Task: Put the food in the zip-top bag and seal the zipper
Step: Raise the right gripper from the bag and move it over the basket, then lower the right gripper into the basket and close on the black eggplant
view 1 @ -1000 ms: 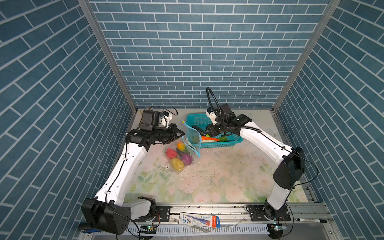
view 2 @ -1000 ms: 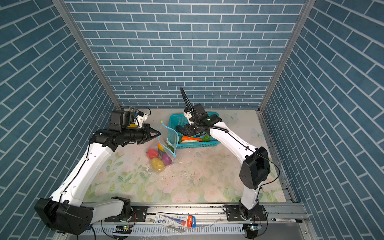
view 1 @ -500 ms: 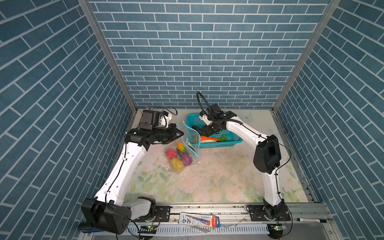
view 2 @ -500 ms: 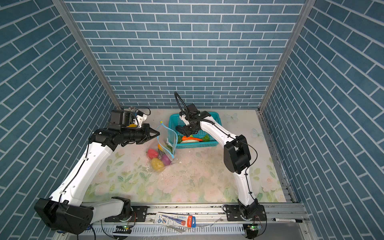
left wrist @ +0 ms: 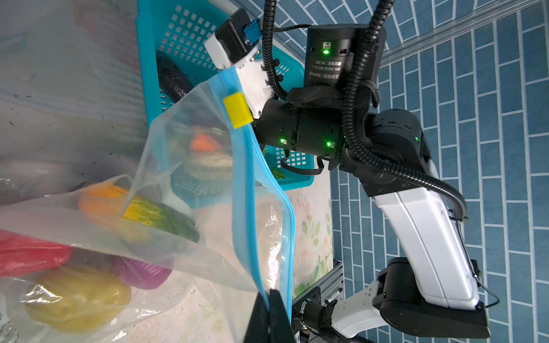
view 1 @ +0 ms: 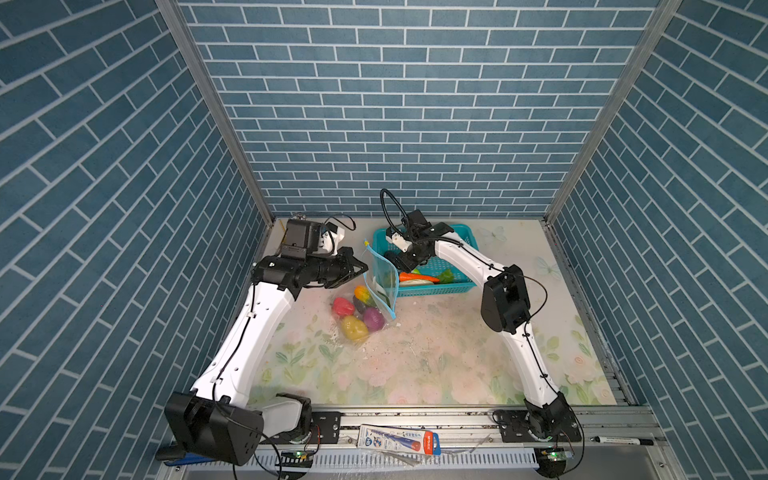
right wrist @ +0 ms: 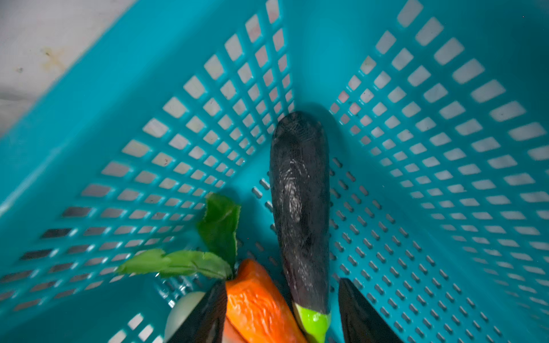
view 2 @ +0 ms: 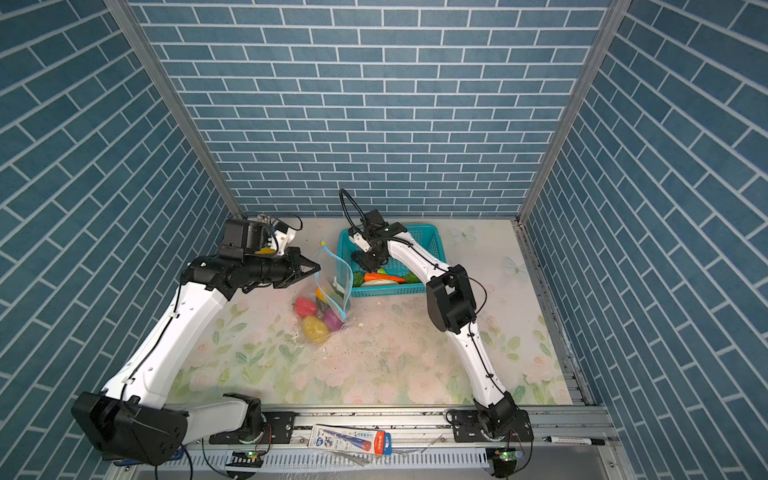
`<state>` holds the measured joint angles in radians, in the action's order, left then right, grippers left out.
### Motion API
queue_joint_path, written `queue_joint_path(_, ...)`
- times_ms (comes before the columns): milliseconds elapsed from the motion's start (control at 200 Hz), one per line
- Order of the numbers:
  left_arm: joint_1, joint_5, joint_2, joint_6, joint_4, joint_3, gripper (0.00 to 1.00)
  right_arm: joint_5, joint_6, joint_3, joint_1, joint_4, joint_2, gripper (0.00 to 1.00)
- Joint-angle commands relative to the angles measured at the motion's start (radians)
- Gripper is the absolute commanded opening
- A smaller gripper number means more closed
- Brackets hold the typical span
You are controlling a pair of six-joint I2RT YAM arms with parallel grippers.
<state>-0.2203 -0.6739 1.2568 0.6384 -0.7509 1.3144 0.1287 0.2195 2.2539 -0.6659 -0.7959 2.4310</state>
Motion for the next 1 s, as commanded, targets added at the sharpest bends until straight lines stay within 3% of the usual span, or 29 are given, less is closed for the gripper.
queue_joint_path(0, 0.005, 0.002, 0.001, -0.013, -0.013, 0.021, 0.00, 0.027, 0.060, 0.080, 0.014, -0.015, 0.038, 0.63)
queue_joint_path(705, 0.004, 0.002, -0.024, -0.010, -0.010, -0.006, 0.00, 0.124, 0.004, 0.264, 0.028, 0.068, 0.212, 0.71)
queue_joint_path(995, 0.005, 0.007, -0.038, -0.011, -0.005, -0.023, 0.00, 0.118, -0.007, 0.260, 0.032, 0.061, 0.235, 0.63)
